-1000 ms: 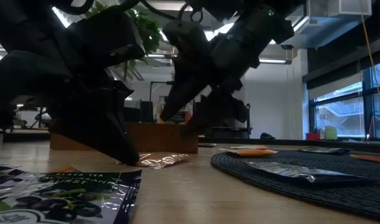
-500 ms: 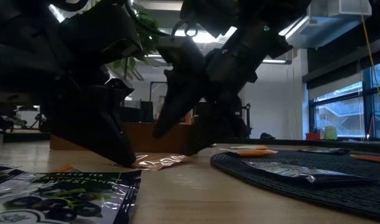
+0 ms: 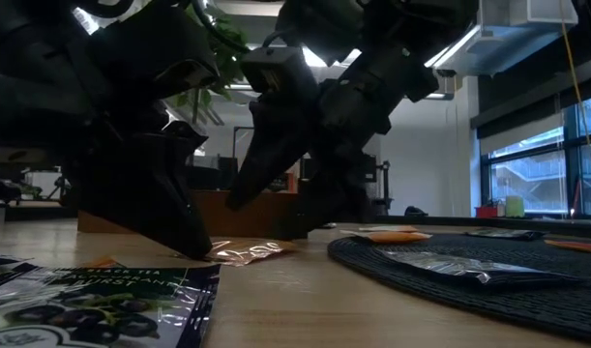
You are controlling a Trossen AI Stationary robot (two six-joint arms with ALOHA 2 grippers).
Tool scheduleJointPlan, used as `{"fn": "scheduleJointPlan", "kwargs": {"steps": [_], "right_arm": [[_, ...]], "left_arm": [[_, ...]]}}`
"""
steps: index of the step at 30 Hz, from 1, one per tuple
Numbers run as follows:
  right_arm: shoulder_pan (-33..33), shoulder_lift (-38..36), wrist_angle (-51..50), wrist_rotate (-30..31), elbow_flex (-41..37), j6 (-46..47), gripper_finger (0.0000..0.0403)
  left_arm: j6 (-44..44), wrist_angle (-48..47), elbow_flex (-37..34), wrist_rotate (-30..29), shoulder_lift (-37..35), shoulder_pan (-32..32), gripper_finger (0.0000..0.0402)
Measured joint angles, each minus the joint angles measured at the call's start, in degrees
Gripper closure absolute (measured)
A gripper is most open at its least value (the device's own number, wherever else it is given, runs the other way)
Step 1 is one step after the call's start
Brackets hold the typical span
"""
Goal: Pick & Place Tea
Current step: Put the orange tea bag into the right section of the wooden organizer
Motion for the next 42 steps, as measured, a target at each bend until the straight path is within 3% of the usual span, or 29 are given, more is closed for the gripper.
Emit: {"fn": "scheduleJointPlan", "kwargs": {"steps": [14, 21, 32, 35, 42], "right_arm": [[-0.12, 0.23, 1.38, -6.82, -0.11, 1.69, 0.0135], [0.2, 0.59, 6.98, -9.92, -0.42, 1.84, 0.0135], [-0.03, 0.43, 6.09, -9.0, 1.36, 4.57, 0.0135], [-0.09, 0.37, 1.97, -8.69, 1.4, 3.52, 0.0135], [-0.11, 0.3, 2.59, -8.62, 1.42, 1.63, 0.0136]], "left_arm": [[-0.04, 0.11, -0.02, -1.17, 0.04, -0.02, 0.04], [-0.18, 0.07, -0.04, -1.48, 0.04, 0.0, 0.04], [-0.22, 0.01, -0.04, -1.11, 0.0, 0.02, 0.0399], [-0.22, 0.09, -0.04, -0.99, 0.0, 0.07, 0.04], [-0.68, 0.09, -0.02, -0.22, -0.02, 0.09, 0.0399]]}}
